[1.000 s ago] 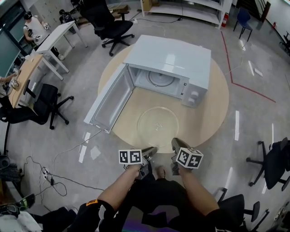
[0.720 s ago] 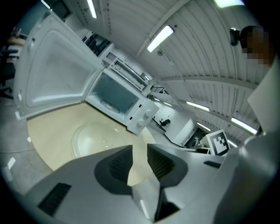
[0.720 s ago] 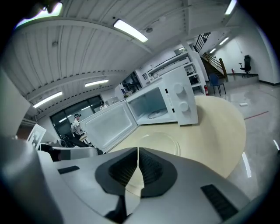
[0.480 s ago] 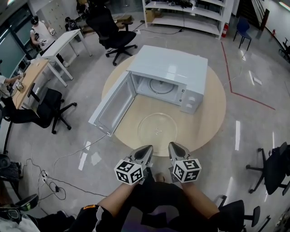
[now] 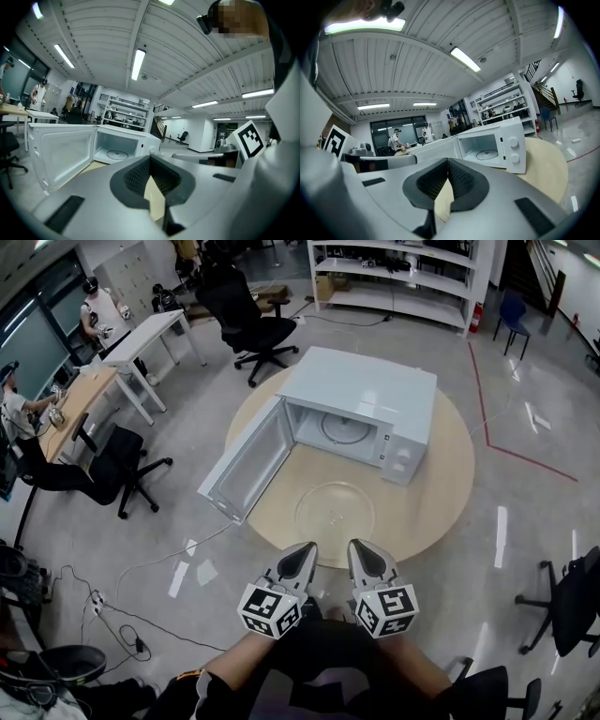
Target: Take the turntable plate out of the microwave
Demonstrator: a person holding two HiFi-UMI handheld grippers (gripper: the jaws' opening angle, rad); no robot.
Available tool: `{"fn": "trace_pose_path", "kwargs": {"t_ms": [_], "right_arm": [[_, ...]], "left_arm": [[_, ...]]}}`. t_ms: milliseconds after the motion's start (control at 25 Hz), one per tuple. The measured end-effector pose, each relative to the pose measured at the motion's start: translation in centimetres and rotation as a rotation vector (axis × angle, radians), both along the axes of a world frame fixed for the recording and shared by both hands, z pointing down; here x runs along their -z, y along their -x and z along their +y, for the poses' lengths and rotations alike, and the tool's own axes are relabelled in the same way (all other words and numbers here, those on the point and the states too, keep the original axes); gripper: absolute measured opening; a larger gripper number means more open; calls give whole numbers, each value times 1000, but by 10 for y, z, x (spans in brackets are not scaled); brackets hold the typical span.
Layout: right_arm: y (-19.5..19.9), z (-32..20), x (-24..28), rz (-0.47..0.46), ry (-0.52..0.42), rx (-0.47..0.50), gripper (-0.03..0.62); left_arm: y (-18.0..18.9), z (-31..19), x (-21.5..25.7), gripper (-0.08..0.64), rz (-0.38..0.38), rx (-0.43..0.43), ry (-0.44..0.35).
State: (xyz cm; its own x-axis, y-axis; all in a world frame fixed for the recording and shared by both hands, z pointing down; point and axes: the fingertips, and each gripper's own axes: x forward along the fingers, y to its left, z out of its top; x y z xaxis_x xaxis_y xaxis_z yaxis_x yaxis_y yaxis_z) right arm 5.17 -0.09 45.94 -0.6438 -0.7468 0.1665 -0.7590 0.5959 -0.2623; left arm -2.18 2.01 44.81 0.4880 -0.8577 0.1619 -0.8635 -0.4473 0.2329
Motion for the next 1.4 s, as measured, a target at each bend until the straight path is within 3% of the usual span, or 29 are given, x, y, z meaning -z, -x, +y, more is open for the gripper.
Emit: {"fn": "trace_pose_path", "kwargs": {"t_ms": [160, 400, 600, 960, 1400], "right_arm": [[4, 3, 12, 6, -40, -5, 20], [14, 11, 26, 10, -82, -25, 20], [29, 32, 30, 13, -62, -50, 20], [71, 104, 27, 49, -43, -58, 20], [79, 212, 15, 120, -5, -143, 20]], "left_arm": [[11, 7, 7, 46, 0, 31, -12], [21, 17, 9, 46, -78, 35, -21], [40, 41, 13, 46, -92, 35, -21], [79, 113, 14, 46, -63, 30, -36], [91, 210, 3, 46, -69, -23, -31]]}}
